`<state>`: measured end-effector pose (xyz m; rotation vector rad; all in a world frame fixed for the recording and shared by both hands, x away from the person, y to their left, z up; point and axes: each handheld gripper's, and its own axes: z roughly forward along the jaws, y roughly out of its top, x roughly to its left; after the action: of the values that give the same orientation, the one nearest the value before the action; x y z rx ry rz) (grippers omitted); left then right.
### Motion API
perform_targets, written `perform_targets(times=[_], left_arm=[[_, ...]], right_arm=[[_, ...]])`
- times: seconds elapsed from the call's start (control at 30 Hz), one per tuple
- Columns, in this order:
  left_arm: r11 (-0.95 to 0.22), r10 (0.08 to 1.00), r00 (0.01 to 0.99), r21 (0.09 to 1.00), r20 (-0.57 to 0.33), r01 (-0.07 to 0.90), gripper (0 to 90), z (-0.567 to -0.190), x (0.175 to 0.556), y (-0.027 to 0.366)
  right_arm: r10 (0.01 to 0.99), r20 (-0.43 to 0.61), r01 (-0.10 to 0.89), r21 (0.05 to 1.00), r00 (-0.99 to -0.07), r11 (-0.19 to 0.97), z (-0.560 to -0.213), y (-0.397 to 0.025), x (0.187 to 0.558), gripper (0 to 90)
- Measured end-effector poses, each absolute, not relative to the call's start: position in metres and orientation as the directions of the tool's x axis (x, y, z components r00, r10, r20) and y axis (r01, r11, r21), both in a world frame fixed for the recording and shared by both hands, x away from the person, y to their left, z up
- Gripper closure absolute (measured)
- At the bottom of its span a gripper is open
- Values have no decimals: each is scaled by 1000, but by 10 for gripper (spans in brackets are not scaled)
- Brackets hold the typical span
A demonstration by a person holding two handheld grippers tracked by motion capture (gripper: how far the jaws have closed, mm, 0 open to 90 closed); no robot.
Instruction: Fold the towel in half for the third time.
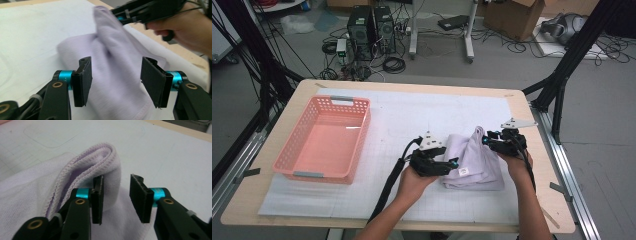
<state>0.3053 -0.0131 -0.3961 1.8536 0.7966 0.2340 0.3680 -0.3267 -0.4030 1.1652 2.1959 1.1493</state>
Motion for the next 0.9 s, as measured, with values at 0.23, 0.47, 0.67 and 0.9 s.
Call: perform_targets(times=[0.23, 0.47, 0.67, 0.9], left_arm=[[-208, 653, 737, 895, -173, 394, 412, -414, 306, 25], [-210, 669, 726, 896, -160, 391, 409, -429, 303, 46], [-230, 674, 727, 896, -135, 380, 406, -437, 299, 62], [-241, 672, 728, 891, -132, 384, 407, -442, 294, 76]], right_arm=[[859, 16, 506, 814, -511, 285, -401, -349, 339, 550], [854, 51, 504, 825, -518, 256, -406, -356, 303, 549], [844, 52, 506, 820, -533, 269, -416, -343, 274, 569], [812, 96, 517, 812, -575, 270, -419, -316, 267, 615]])
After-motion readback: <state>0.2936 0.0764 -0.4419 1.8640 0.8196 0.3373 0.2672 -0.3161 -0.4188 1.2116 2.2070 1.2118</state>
